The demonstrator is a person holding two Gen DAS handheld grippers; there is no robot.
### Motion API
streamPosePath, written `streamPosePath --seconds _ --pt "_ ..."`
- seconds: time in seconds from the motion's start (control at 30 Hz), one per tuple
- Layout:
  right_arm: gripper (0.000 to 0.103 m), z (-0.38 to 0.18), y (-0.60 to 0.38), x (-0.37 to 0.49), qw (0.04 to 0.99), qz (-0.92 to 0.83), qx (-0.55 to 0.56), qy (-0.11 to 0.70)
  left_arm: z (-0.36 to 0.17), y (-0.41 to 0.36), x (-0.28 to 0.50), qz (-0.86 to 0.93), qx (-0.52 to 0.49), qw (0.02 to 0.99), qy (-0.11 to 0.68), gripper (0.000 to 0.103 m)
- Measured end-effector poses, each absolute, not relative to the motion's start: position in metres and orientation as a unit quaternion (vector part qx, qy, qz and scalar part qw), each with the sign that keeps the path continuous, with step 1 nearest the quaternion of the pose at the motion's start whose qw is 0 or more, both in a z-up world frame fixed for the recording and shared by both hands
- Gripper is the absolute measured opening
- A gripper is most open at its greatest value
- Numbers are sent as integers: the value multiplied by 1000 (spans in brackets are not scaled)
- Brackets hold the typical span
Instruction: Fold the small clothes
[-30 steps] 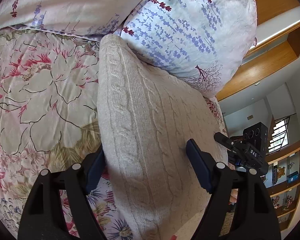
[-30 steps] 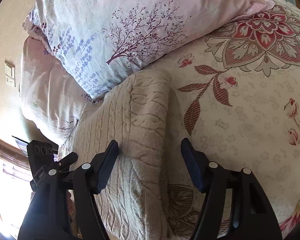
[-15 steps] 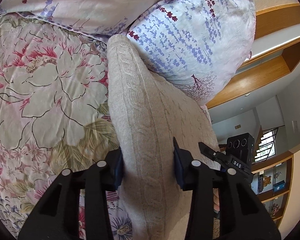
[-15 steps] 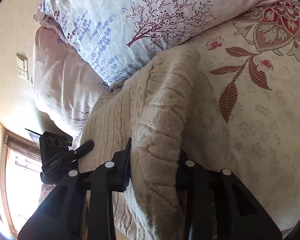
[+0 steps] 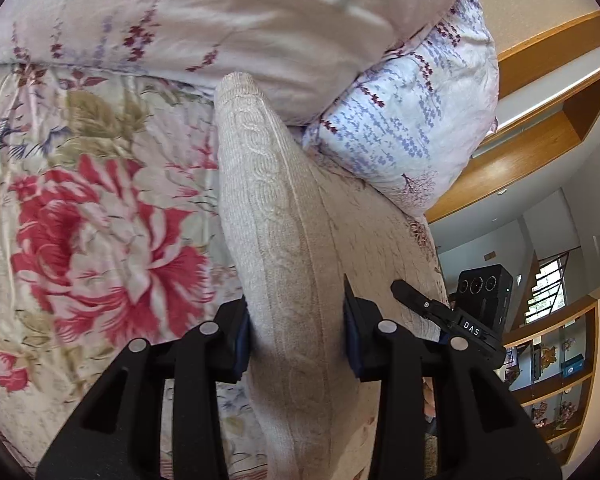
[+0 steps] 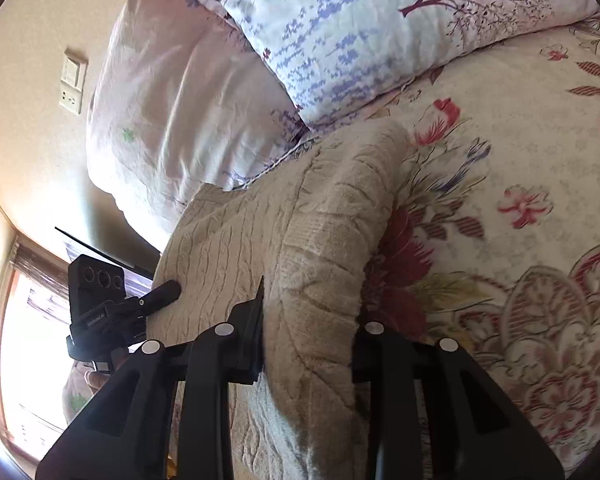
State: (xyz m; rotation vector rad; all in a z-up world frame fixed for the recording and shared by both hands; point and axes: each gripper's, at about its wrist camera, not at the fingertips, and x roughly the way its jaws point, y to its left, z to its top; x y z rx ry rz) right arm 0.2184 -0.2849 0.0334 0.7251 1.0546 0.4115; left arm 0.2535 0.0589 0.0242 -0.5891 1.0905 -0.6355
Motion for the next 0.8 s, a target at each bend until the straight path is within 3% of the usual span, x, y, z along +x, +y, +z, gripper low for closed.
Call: streamPosePath --seconds 0.13,0.27,0.4,0.43,0.5,0.53,0.63,0.7,0.8 --pt "32 26 -283 216 779 168 344 496 -3 71 258 -290 -307 751 509 42" --pt "41 31 -297 215 767 170 358 504 -1 72 255 -280 -302 757 508 55" --pt "41 39 -324 218 775 149 390 474 8 72 258 -259 -288 775 499 61" --pt "40 39 -326 222 774 150 391 475 8 72 260 -258 -291 775 498 61" --pt "19 38 -322 227 782 148 372 478 6 71 263 -256 -288 779 495 52" --pt "14 38 -319 229 790 135 354 482 5 69 263 -254 -283 782 494 51" --pt "13 32 -311 231 805 95 319 491 1 65 265 -244 -273 789 493 50" --pt "14 31 -311 231 808 93 309 492 3 62 265 -238 -259 797 491 56" --pt "23 50 -312 221 828 88 279 478 15 65 255 -231 -239 811 481 57"
